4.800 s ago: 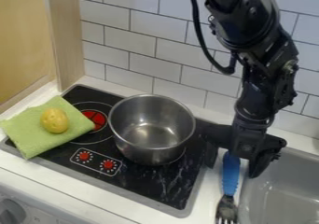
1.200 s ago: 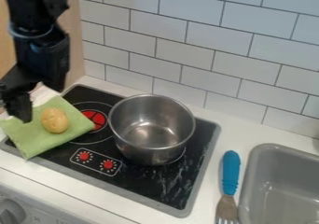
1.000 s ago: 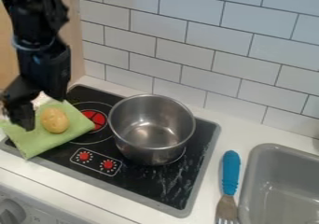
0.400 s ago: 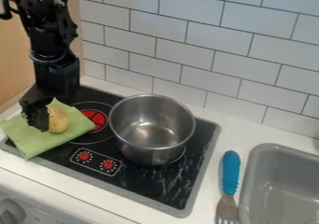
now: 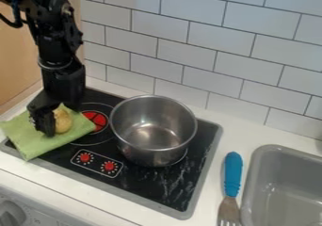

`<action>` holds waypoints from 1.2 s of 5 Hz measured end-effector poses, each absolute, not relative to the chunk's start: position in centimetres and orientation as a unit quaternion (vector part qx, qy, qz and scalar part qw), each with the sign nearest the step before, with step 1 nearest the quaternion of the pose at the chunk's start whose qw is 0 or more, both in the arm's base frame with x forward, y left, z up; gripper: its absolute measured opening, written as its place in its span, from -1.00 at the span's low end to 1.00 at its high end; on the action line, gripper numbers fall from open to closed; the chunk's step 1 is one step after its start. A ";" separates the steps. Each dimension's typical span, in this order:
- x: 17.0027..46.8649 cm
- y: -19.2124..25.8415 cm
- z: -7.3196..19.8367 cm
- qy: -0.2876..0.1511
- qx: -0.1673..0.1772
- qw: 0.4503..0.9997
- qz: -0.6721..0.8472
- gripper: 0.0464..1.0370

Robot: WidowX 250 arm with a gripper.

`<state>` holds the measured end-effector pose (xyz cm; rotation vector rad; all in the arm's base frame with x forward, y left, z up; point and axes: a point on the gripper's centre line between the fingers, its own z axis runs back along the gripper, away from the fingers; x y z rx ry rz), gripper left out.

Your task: Put the yellow object in the silver pot

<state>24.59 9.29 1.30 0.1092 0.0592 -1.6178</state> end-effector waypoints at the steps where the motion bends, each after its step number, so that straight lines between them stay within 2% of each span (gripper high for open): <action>1: 24.6 9.4 1.3 0.028 0.052 0.688 -0.723 0.27; 4: 24.6 8.3 1.3 0.037 0.043 0.670 -0.740 0.22; 5: 25.2 8.2 3.2 0.036 0.068 0.663 -0.744 0.22; 6: 26.5 7.2 5.6 0.043 0.103 0.631 -0.767 0.22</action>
